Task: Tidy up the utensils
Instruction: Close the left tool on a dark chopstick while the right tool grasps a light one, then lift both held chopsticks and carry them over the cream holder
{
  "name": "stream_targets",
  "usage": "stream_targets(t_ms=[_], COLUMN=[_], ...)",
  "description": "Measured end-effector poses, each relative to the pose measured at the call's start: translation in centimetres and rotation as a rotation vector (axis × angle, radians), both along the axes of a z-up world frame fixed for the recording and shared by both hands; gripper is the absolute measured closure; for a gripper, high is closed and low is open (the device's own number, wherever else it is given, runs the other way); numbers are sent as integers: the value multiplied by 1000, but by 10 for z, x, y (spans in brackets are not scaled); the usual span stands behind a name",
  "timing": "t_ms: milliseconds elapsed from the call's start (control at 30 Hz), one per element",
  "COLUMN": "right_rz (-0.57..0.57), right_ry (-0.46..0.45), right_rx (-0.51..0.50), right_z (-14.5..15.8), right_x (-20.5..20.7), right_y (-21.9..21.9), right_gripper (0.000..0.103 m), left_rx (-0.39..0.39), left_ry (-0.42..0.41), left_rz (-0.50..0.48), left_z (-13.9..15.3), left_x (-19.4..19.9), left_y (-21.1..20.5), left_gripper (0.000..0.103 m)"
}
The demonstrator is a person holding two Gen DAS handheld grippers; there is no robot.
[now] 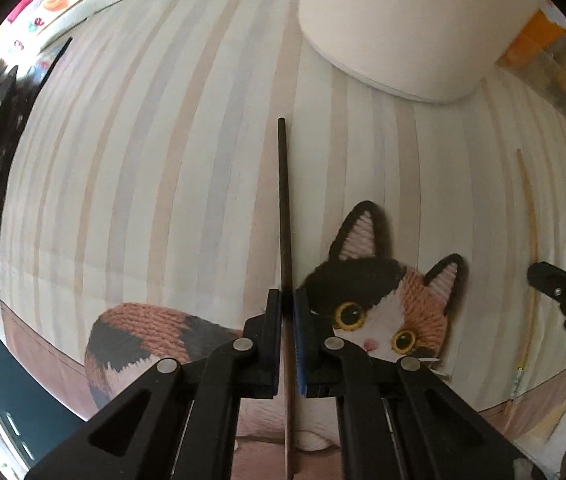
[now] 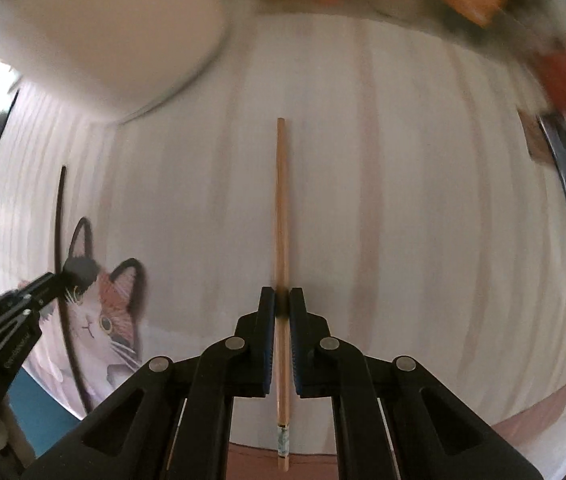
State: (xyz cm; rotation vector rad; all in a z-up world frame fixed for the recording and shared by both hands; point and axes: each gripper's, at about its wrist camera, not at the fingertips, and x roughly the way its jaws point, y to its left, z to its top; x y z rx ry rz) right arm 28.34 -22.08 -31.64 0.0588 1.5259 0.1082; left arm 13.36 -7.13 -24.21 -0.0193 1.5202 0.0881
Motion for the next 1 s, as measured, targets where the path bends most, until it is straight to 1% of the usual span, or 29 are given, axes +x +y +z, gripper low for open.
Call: stream_targets(t_ms=[67, 133, 167, 300, 333, 433, 500, 567, 600, 633, 667, 733, 800, 967, 1000], right_rz=[37, 57, 65, 97, 101, 109, 96, 74, 69, 69, 56, 24, 18, 28, 31], right_ry=[6, 19, 24, 41, 42, 43, 39, 30, 18, 5, 1, 14, 22, 32, 32], right_rx=[-30, -46, -51, -64, -68, -86, -89, -76, -98, -128, -120, -101, -89, -119, -121], right_z=[0, 2, 5, 2, 1, 1, 0, -7, -6, -3, -4, -4, -4, -4, -11], right_x=[3, 7, 4, 12, 13, 13, 15, 16, 14, 13, 12, 12, 13, 17, 17], right_y=[10, 17, 30, 43, 46, 53, 53, 40, 40, 28, 28, 22, 20, 26, 17], right_gripper=[96, 95, 95, 95, 95, 95, 95, 96, 96, 96, 96, 96, 96, 95, 95], left_rx=[-3, -15, -20, -30, -27, -11, 1, 7, 10, 8, 7, -3, -14, -21, -20], left_ry=[1, -8, -11, -15, -15, -18, -26, -30, -31, -32, -32, -31, -27, -20, -19], left_rz=[4, 9, 9, 6, 1, -27, -51, -81, -91, -99, -105, -105, -102, -102, -104], left_z=[2, 0, 0, 4, 4, 3, 2, 2, 2, -2, -2, -3, -2, -2, -1], left_x=[1, 5, 6, 0, 7, 9, 8, 9, 9, 9, 8, 10, 11, 15, 16], left_y=[2, 15, 16, 27, 24, 20, 14, 9, 5, 3, 2, 2, 4, 7, 7], left_gripper=[99, 99, 99, 99, 99, 99, 99, 100, 100, 100, 100, 100, 100, 100, 100])
